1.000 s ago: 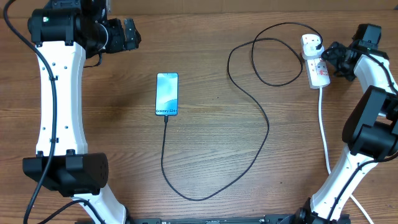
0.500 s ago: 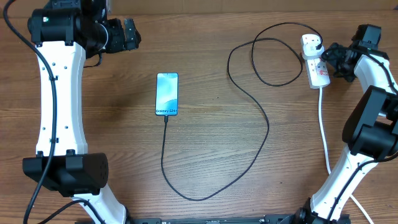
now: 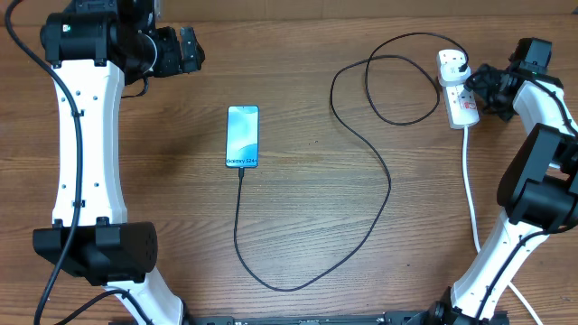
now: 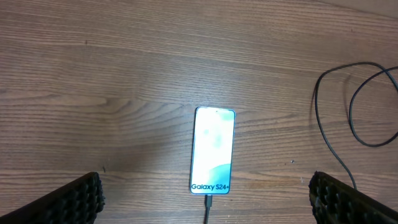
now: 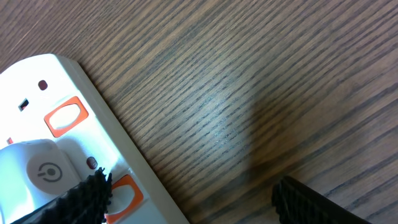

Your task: Plug charger to phone and switch on socket

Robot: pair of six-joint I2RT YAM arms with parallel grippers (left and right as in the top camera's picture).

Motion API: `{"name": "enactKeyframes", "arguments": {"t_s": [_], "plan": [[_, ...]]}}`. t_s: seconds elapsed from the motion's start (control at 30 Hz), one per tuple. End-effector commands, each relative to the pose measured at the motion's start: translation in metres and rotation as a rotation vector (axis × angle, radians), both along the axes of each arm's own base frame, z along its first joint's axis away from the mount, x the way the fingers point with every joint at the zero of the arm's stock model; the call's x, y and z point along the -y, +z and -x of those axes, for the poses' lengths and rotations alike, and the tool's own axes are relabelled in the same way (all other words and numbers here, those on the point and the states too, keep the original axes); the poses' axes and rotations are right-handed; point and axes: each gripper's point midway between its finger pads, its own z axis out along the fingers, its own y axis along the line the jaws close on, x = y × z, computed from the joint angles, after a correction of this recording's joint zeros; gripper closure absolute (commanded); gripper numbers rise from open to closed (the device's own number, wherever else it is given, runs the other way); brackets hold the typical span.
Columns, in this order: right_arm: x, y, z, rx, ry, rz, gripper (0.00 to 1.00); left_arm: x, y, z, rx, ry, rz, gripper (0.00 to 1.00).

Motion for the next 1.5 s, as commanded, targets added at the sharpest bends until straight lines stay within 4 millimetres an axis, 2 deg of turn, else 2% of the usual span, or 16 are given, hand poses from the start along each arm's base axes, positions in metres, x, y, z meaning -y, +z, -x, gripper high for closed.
{"name": "enactKeyframes", "arguments": {"t_s": [0.0, 0.4, 1.03, 1.17, 1.23, 1.33, 1.47], "plan": [[-0.017, -0.02, 0.006, -0.036, 0.033, -0.057, 0.16, -0.001, 0.015, 0.004, 0.038, -0.017, -0.021, 0.0], [-0.028, -0.022, 0.009, -0.044, 0.059, -0.11, 0.16, -0.001, 0.015, 0.004, 0.038, -0.017, -0.021, 0.0], [-0.03, -0.024, 0.014, -0.067, 0.058, -0.117, 0.16, -0.001, 0.015, 0.004, 0.038, -0.017, -0.021, 0.0], [-0.025, -0.023, 0.014, -0.068, 0.048, -0.101, 0.16, -0.001, 0.015, 0.004, 0.038, -0.017, -0.021, 0.0], [-0.019, -0.018, 0.015, -0.073, 0.041, -0.087, 0.2, -0.001, 0.015, 0.004, 0.038, -0.017, -0.021, 0.0], [-0.003, 0.001, 0.017, -0.071, 0.012, -0.058, 0.21, -0.001, 0.015, 0.004, 0.038, -0.017, -0.021, 0.0], [0.015, 0.048, 0.016, -0.01, -0.017, -0.02, 0.2, -0.001, 0.015, 0.004, 0.038, -0.017, -0.021, 0.0]]}}
